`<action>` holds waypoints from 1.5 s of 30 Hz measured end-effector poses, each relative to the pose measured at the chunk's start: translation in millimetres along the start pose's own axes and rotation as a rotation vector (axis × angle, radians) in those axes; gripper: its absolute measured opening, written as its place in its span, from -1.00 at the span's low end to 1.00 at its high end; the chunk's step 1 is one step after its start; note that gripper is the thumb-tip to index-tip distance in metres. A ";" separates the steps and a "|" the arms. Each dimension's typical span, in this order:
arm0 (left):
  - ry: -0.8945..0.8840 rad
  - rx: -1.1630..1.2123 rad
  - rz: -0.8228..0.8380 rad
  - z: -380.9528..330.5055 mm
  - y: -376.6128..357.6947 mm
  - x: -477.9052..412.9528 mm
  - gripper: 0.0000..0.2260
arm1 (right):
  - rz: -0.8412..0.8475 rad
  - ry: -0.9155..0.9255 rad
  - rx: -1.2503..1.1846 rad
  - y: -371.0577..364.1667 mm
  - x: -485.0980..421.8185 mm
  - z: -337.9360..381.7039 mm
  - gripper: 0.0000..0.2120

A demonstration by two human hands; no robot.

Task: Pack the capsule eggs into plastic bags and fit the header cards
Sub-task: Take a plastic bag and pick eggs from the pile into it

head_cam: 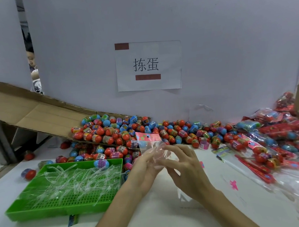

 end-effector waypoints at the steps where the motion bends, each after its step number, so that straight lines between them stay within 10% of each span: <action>1: -0.008 0.038 -0.020 -0.5 2.1 0.1 -0.58 | 0.010 -0.011 -0.009 -0.5 0.0 -1.4 -0.62; 9: -0.056 0.147 -0.160 -5.1 11.9 4.1 -0.71 | 0.060 -0.062 -0.290 2.0 -0.8 -15.7 -0.35; 13: -0.168 0.153 -0.220 -19.3 18.8 3.0 -0.70 | -0.134 -0.338 -0.437 28.9 -17.6 -73.3 -0.55; 18: -0.212 0.146 -0.275 -24.5 21.8 5.7 -0.72 | 0.374 -0.649 -0.220 -28.3 -53.3 -122.0 -0.35; 22: -0.251 0.211 -0.308 -26.2 25.3 6.9 -0.76 | 0.568 -0.611 -0.157 -69.8 -87.6 -122.0 -0.33; 45: -0.262 0.242 -0.313 -33.7 25.4 12.6 -0.77 | 0.525 -0.580 -0.167 -90.4 -87.8 -140.4 -0.88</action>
Point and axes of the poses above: each hand's wrist, its own x-axis away from the middle knuckle, its own y-axis out of the back of the hand, z = x × y, the point moved 7 cm from there along -x, towards the middle knuckle, and after that the axes turned 13 degrees about z, right-handed, at the moved point
